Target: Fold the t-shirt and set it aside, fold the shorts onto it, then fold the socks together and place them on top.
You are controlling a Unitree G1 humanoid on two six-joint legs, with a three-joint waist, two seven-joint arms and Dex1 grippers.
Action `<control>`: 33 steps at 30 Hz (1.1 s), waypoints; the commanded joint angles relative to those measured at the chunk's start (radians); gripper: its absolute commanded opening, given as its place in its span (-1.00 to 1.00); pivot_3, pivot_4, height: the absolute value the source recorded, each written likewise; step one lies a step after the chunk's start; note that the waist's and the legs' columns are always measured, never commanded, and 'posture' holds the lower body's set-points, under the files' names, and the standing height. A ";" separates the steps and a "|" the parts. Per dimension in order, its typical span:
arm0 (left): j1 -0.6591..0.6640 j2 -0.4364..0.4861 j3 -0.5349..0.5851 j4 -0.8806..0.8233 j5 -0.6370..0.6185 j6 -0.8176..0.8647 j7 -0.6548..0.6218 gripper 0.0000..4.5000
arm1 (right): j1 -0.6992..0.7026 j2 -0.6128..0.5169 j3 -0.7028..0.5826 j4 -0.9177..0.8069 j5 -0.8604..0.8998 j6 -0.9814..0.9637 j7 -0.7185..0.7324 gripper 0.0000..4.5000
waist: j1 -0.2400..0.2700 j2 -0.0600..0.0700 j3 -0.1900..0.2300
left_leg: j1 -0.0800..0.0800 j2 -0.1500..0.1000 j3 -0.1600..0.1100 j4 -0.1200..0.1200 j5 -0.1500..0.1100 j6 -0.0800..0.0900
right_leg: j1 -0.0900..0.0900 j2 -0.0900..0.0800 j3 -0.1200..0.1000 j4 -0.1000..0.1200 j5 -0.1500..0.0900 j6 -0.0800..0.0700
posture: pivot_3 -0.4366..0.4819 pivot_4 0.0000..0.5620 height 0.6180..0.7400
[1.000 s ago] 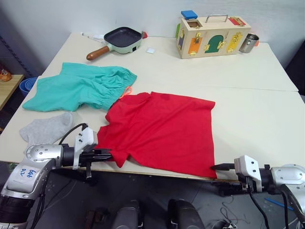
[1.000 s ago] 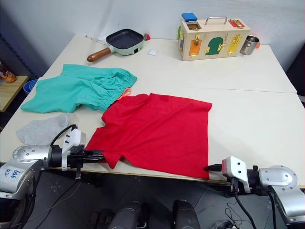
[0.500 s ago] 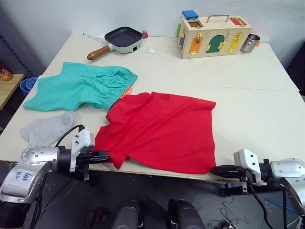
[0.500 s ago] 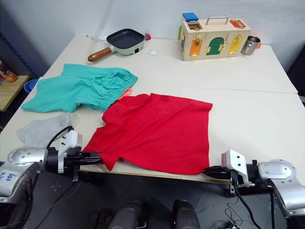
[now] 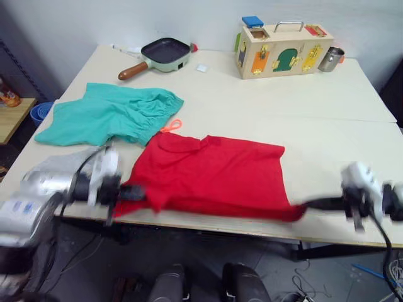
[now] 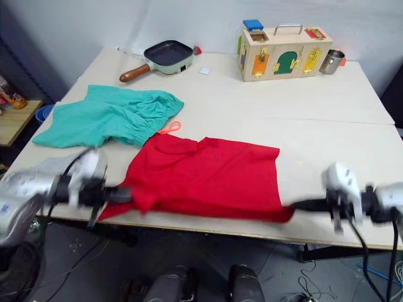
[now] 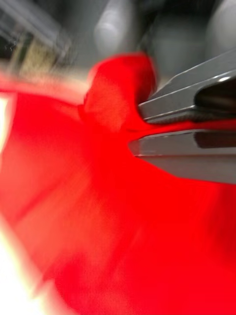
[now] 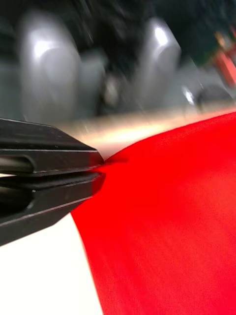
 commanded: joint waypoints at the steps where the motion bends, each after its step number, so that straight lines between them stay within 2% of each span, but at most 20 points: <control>1: -0.446 -0.104 -0.048 0.487 0.212 -0.256 0.201 -1.00 | -0.394 0.061 -0.019 0.319 -0.122 -0.201 -0.197 -0.99 | 0.004 -0.004 0.001 | 0.000 -0.001 0.002 0.002 0.003 0.004 | -0.002 0.002 -0.001 0.003 0.002 0.000 | -0.05 -0.47 1.00; 4: -0.857 -0.168 -0.054 0.915 0.352 -0.525 0.473 -1.00 | -0.759 0.103 0.031 0.660 -0.322 -0.480 -0.466 -0.99 | 0.003 -0.009 0.002 | -0.015 -0.001 0.006 0.001 0.006 0.005 | -0.018 0.008 -0.004 0.010 0.003 0.002 | -0.05 -0.47 1.00; 6: -1.046 -0.184 -0.023 1.066 0.380 -0.645 0.608 -1.00 | -0.939 0.114 0.043 0.822 -0.393 -0.610 -0.603 -0.99 | -0.002 -0.009 0.002 | -0.024 -0.001 0.009 -0.001 0.005 0.004 | -0.032 0.007 -0.008 0.013 0.003 0.002 | -0.05 -0.47 1.00; 8: -1.161 -0.186 0.004 1.137 0.386 -0.737 0.664 -1.00 | -1.057 0.116 0.052 0.918 -0.439 -0.696 -0.682 -0.99 | -0.009 -0.010 0.002 | -0.033 -0.002 0.013 -0.005 0.004 0.004 | -0.046 0.003 -0.017 0.016 0.003 0.002 | -0.05 -0.47 1.00; 11: -1.256 -0.180 0.035 1.169 0.390 -0.880 0.677 -1.00 | -1.152 0.092 0.092 0.983 -0.534 -0.821 -0.785 -0.99 | -0.021 -0.009 0.002 | -0.032 -0.003 0.016 -0.010 0.002 0.007 | -0.050 -0.007 -0.043 0.024 0.003 0.002 | -0.05 -0.47 1.00; 14: -1.242 -0.190 0.065 1.168 0.358 -0.933 0.561 -1.00 | -1.154 0.071 0.093 1.008 -0.568 -0.879 -0.823 -0.99 | -0.022 -0.009 0.002 | -0.031 -0.002 0.025 -0.010 0.000 0.011 | -0.050 -0.009 -0.053 0.032 0.003 0.002 | -0.05 -0.47 1.00; 18: -0.995 -0.234 0.072 1.079 0.287 -0.917 0.230 -1.00 | -0.902 0.064 0.046 0.978 -0.502 -0.864 -0.678 -0.99 | -0.021 -0.007 0.002 | -0.028 0.001 0.031 -0.010 -0.004 0.016 | -0.040 -0.009 -0.058 0.033 0.003 0.002 | -0.05 -0.47 1.00; 21: -0.735 -0.239 0.031 0.893 0.272 -0.908 0.082 -1.00 | -0.671 0.071 0.016 0.875 -0.427 -0.857 -0.541 -0.99 | -0.014 -0.006 0.003 | -0.031 0.003 0.039 -0.004 -0.004 0.023 | -0.028 -0.007 -0.056 0.028 0.002 0.003 | -0.05 -0.47 1.00; 24: -0.429 -0.245 0.006 0.606 0.245 -0.811 0.051 -1.00 | -0.337 0.074 0.012 0.707 -0.357 -0.865 -0.374 -0.99 | -0.015 -0.005 0.004 | -0.046 0.000 0.034 0.003 0.001 0.031 | -0.028 -0.009 -0.051 0.012 0.000 0.006 | -0.05 -0.47 1.00; 26: -0.211 -0.248 -0.021 0.386 0.231 -0.705 0.054 -1.00 | -0.115 0.063 0.021 0.610 -0.344 -0.878 -0.298 -0.99 | -0.014 -0.004 0.004 | -0.050 0.000 0.030 0.014 0.001 0.031 | -0.027 -0.009 -0.049 0.014 0.000 0.007 | -0.05 -0.47 1.00; 30: 0.116 -0.228 -0.081 0.011 0.209 -0.492 0.060 -1.00 | 0.138 0.051 -0.021 0.478 -0.298 -0.810 -0.251 -0.99 | -0.016 0.001 0.006 | -0.044 -0.001 0.031 0.017 0.005 0.036 | -0.018 -0.009 -0.039 0.011 0.003 0.013 | -0.05 -0.47 1.00; 33: 0.265 -0.187 -0.112 -0.171 0.189 -0.383 0.036 -1.00 | 0.278 0.026 -0.038 0.381 -0.247 -0.729 -0.167 -0.99 | -0.020 0.003 0.007 | -0.027 0.001 0.029 0.015 0.011 0.033 | 0.001 -0.010 -0.034 0.003 0.004 0.017 | -0.05 -0.47 1.00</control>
